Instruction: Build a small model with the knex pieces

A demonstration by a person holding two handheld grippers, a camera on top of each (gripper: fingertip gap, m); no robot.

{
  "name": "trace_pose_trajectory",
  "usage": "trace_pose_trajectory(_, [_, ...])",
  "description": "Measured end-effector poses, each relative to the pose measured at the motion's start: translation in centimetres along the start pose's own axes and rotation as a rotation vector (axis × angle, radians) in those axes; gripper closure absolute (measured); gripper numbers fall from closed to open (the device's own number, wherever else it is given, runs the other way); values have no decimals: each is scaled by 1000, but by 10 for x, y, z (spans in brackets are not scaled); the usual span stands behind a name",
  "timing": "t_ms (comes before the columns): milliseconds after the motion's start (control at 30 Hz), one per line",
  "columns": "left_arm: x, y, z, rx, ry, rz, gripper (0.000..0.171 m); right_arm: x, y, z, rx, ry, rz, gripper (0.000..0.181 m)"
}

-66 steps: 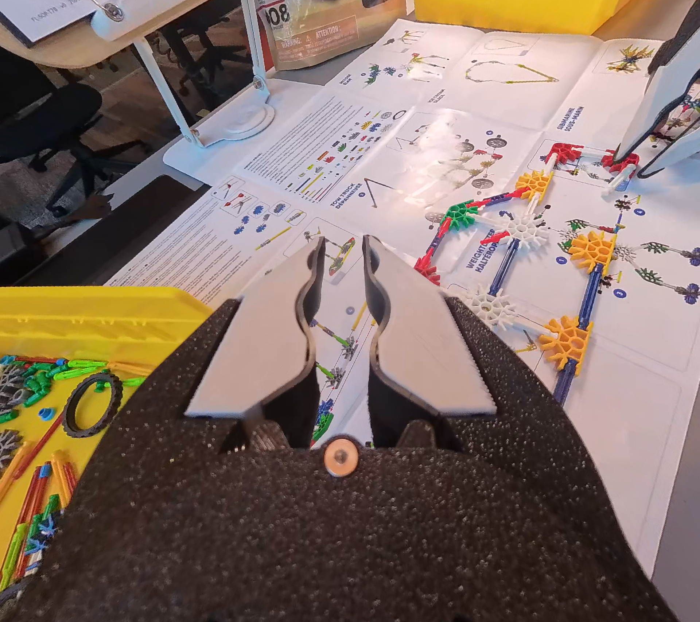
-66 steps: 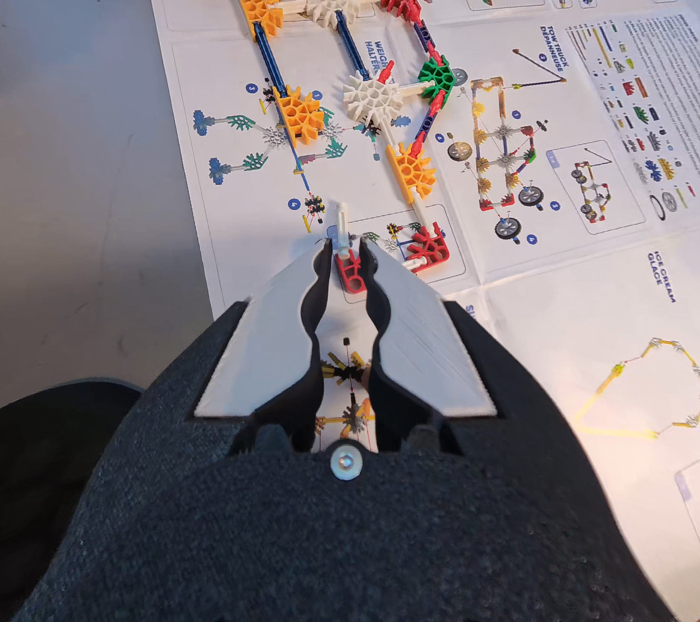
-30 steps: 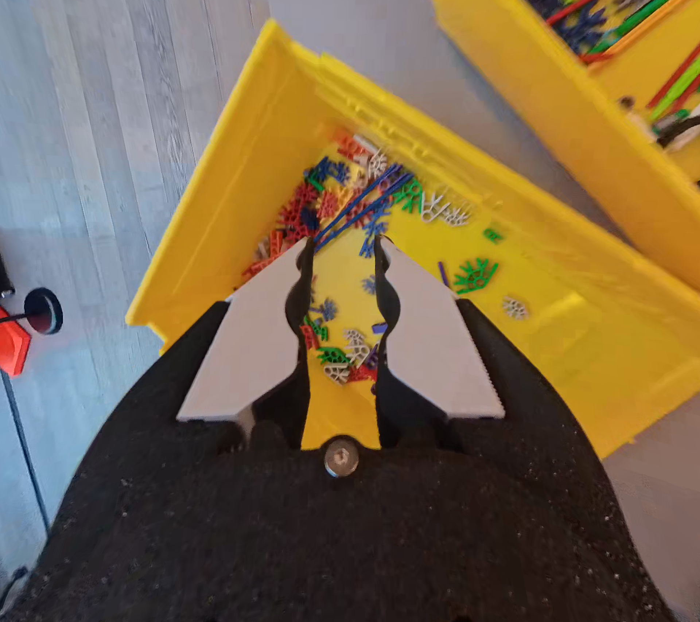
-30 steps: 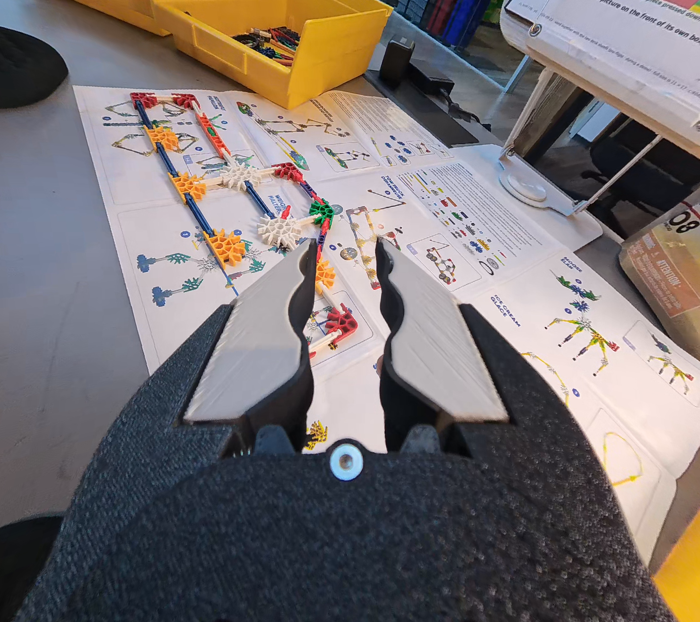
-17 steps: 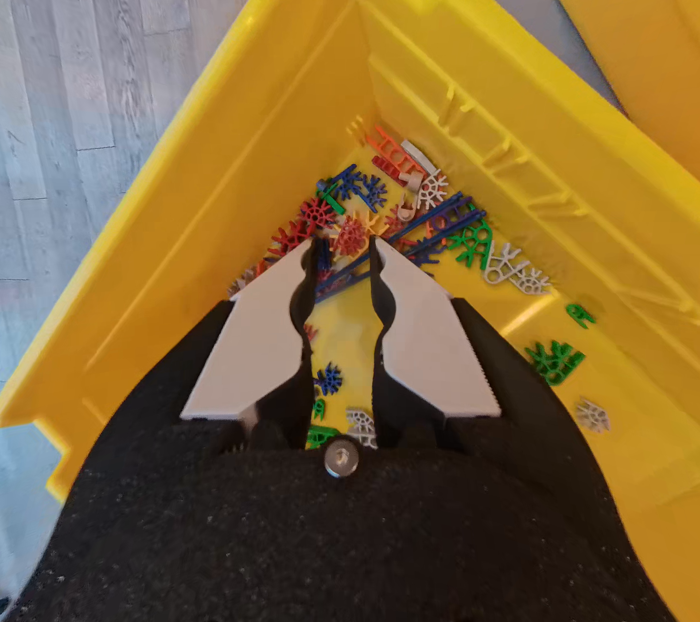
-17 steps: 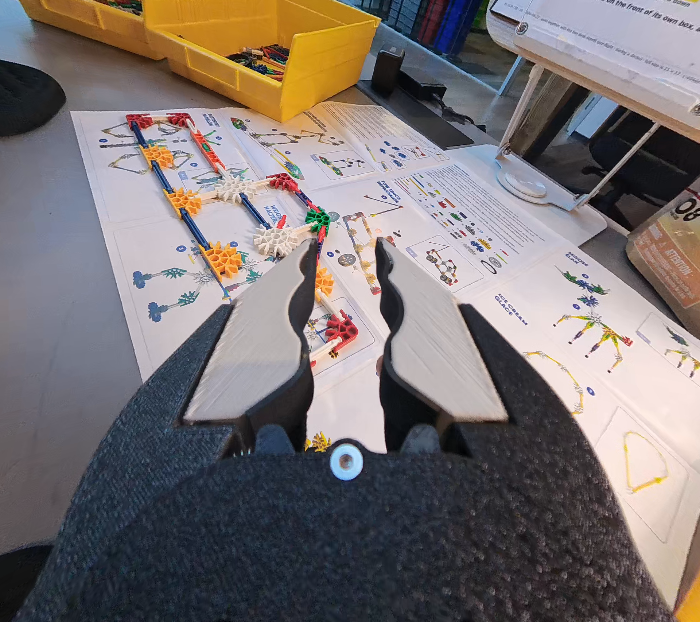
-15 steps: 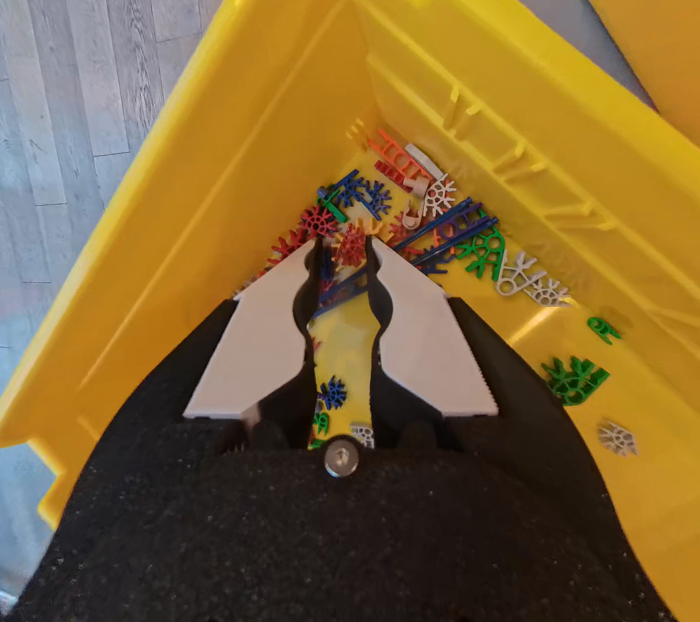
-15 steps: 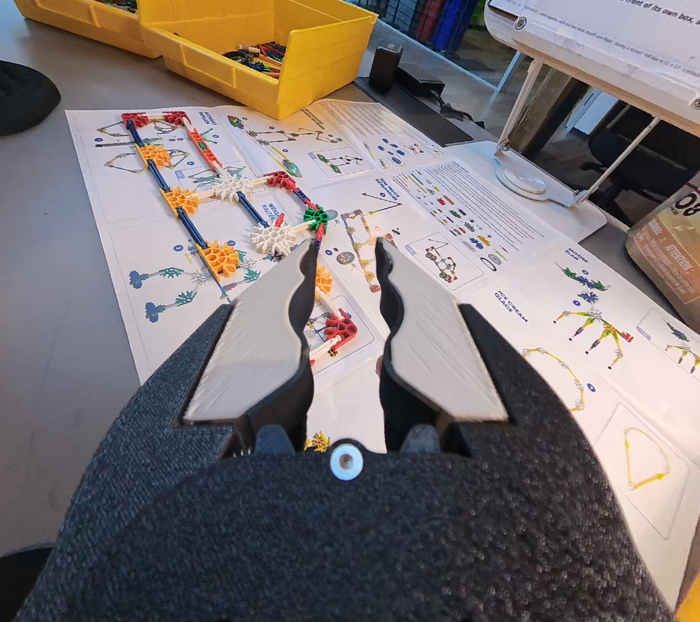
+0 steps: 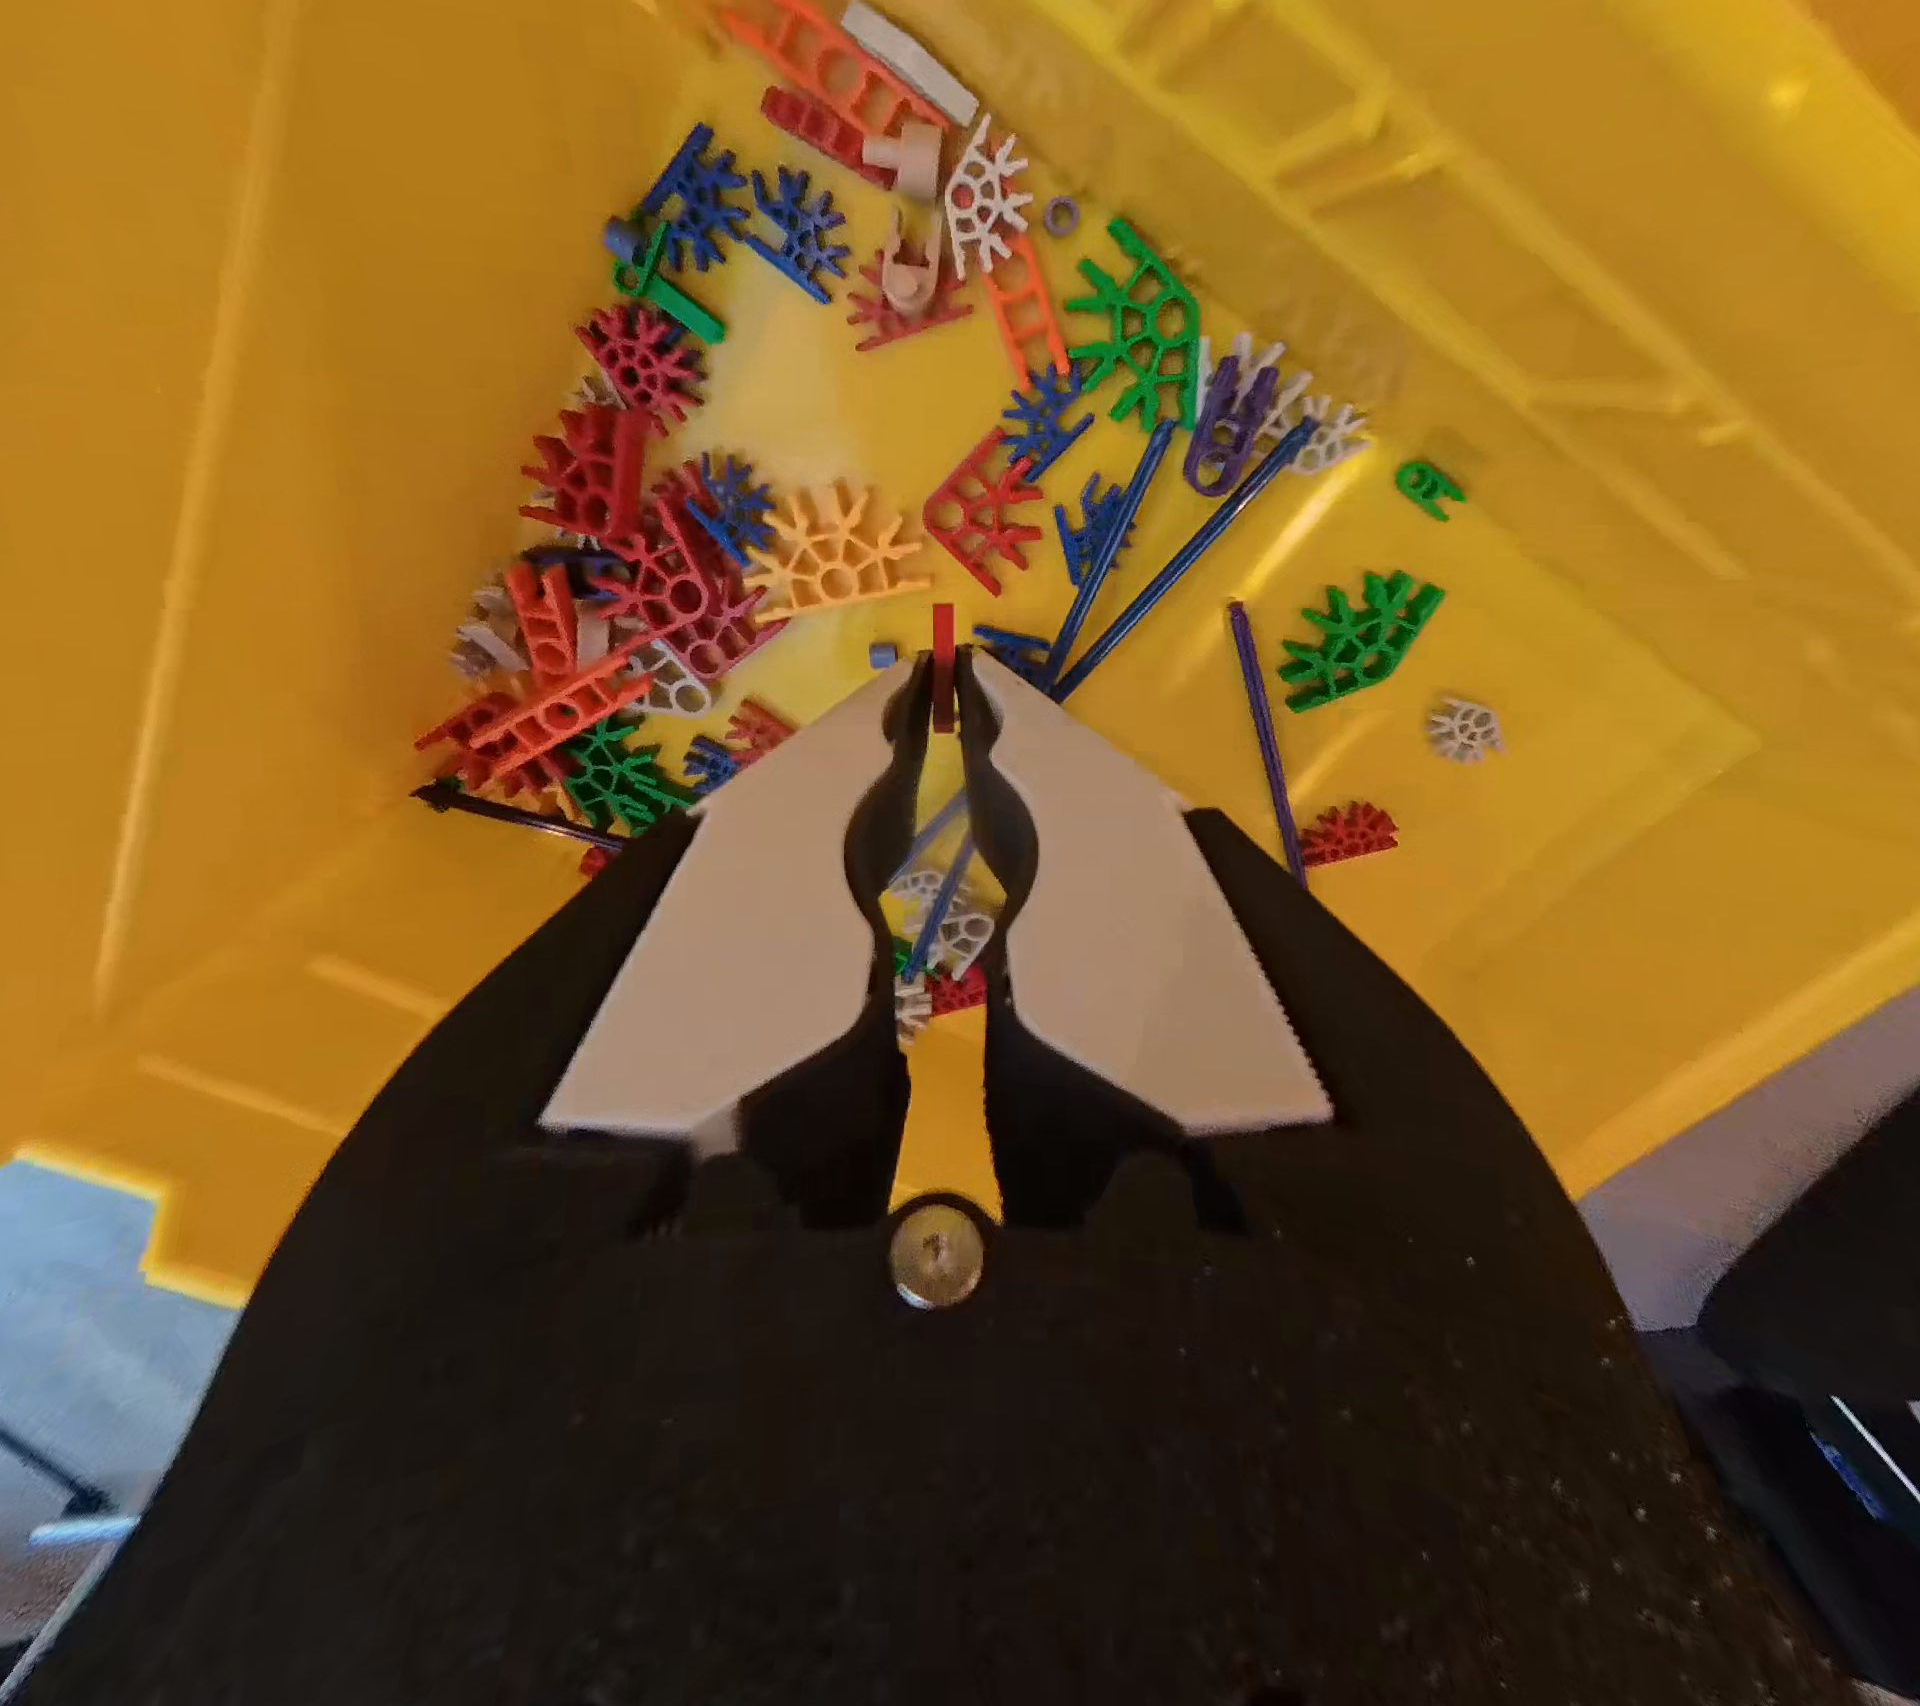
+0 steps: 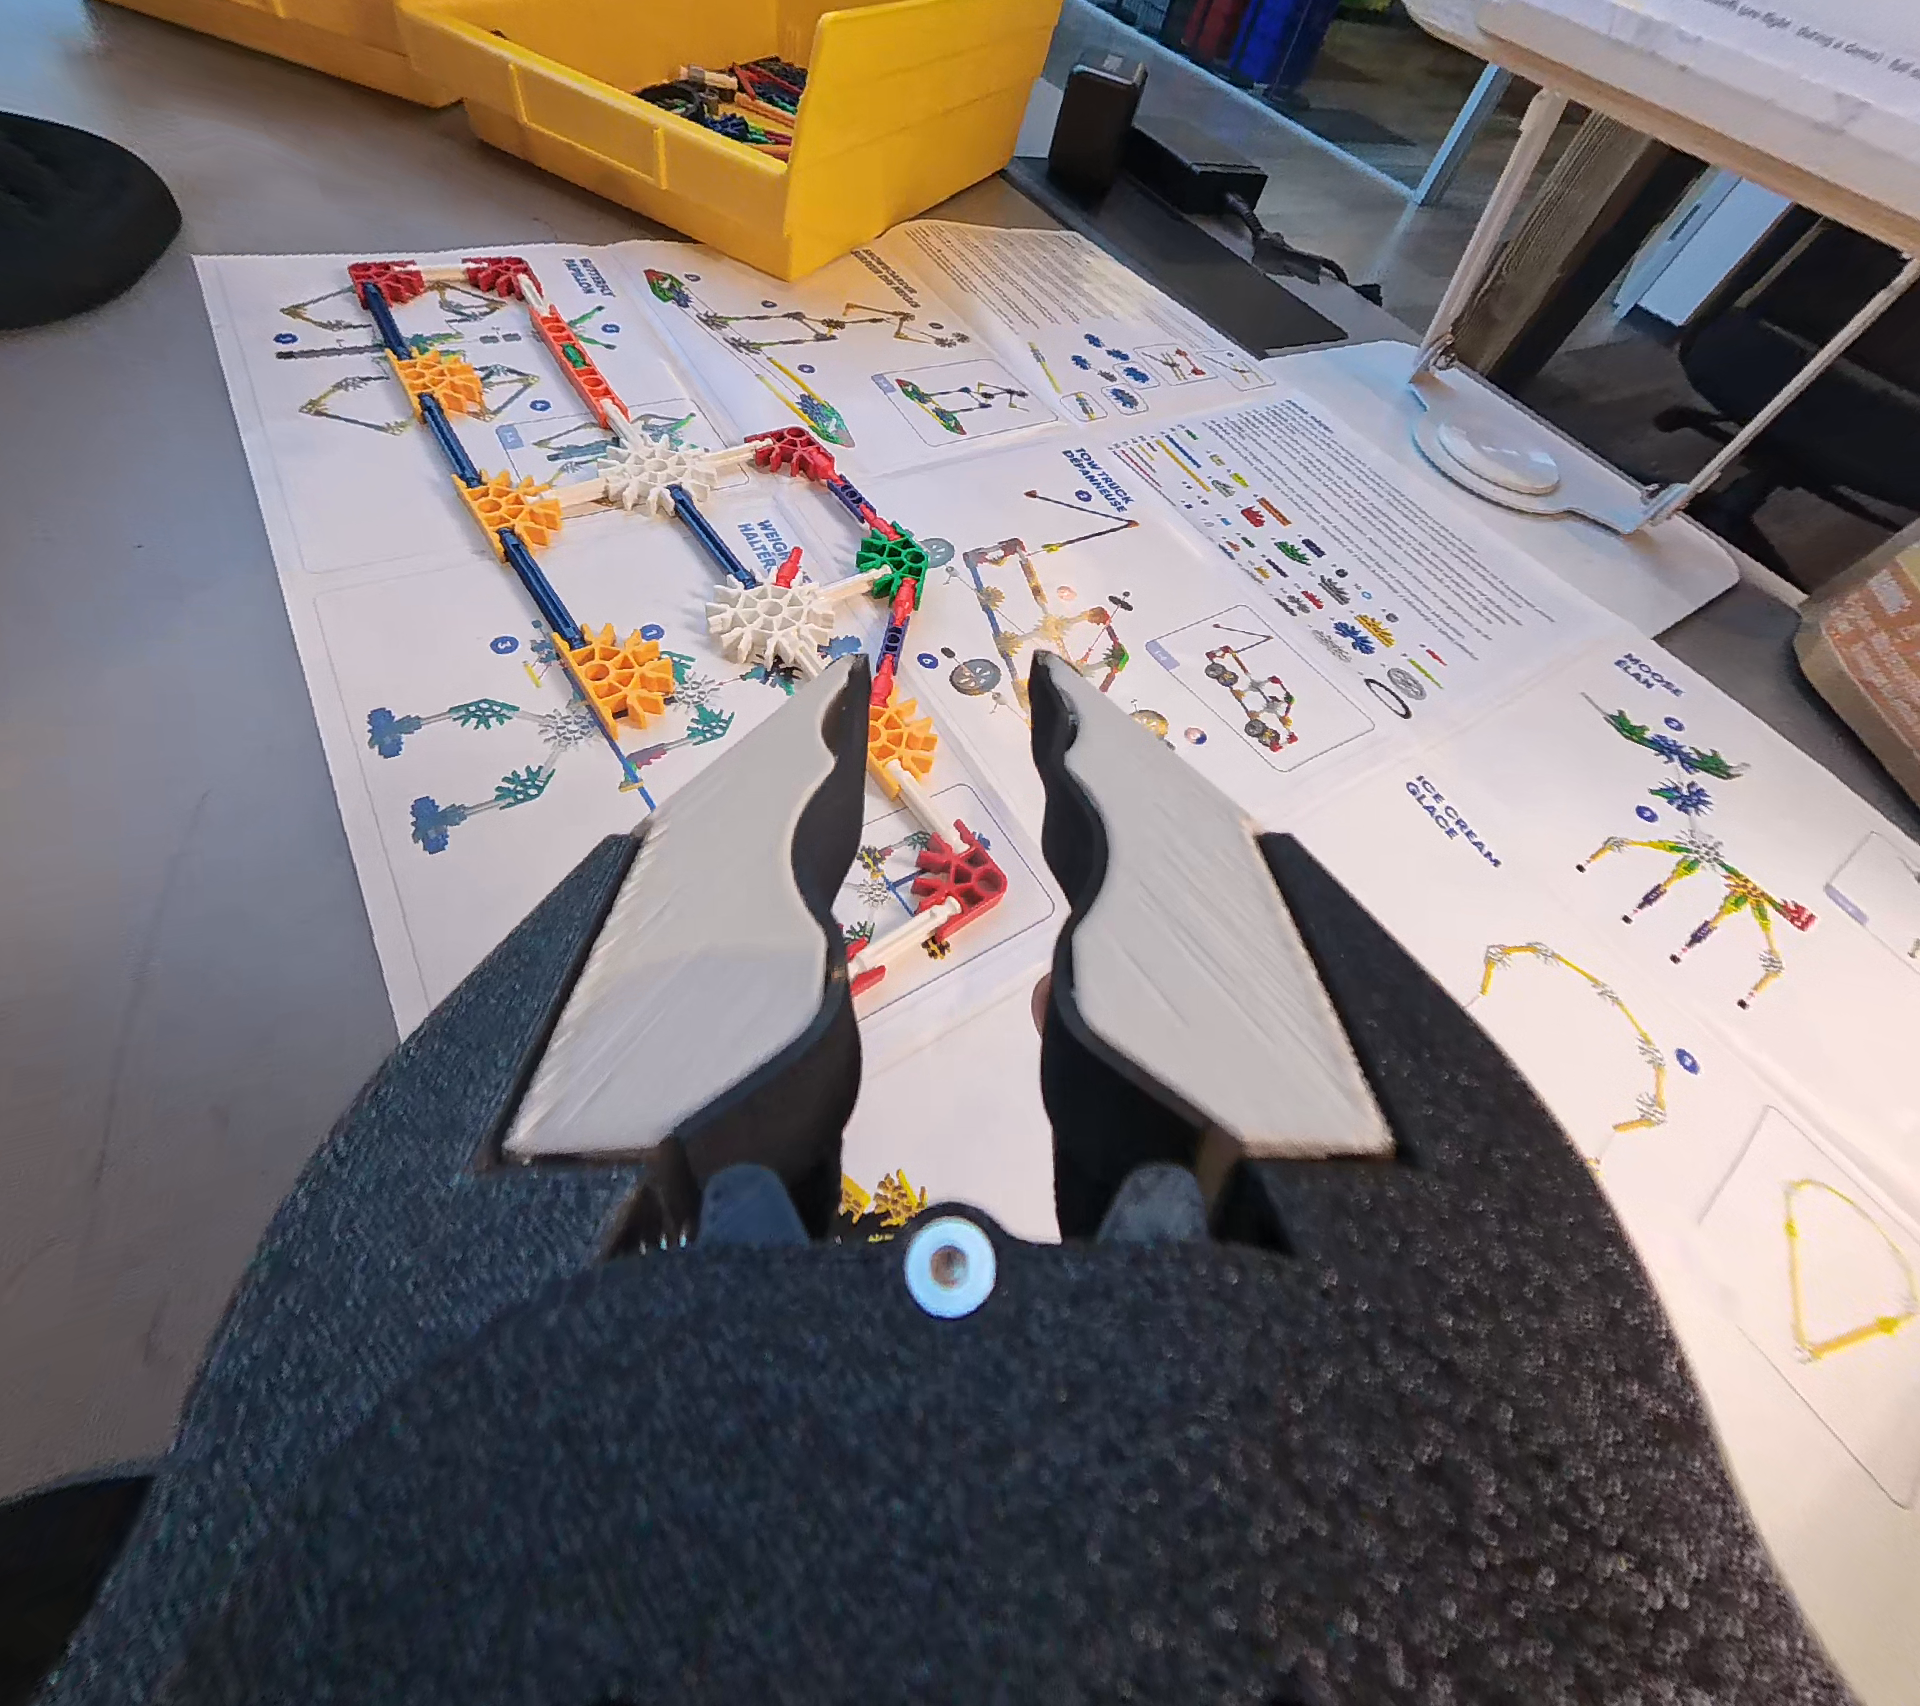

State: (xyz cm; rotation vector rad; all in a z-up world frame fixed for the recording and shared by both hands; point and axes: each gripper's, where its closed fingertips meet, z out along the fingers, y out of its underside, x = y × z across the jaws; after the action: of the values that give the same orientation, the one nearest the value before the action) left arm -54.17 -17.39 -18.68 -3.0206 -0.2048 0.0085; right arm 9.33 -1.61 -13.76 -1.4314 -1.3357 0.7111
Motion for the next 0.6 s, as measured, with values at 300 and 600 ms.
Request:
trace_pose_trajectory(300, [-9, -8, 13, 24, -10, -44, 155, -1, 3, 3, -17, -4, 4, 151])
trace_pose_trajectory(600, [-6, -8, 14, 45, 36, -27, 170, -2, 7, 4, -30, -5, 7, 151])
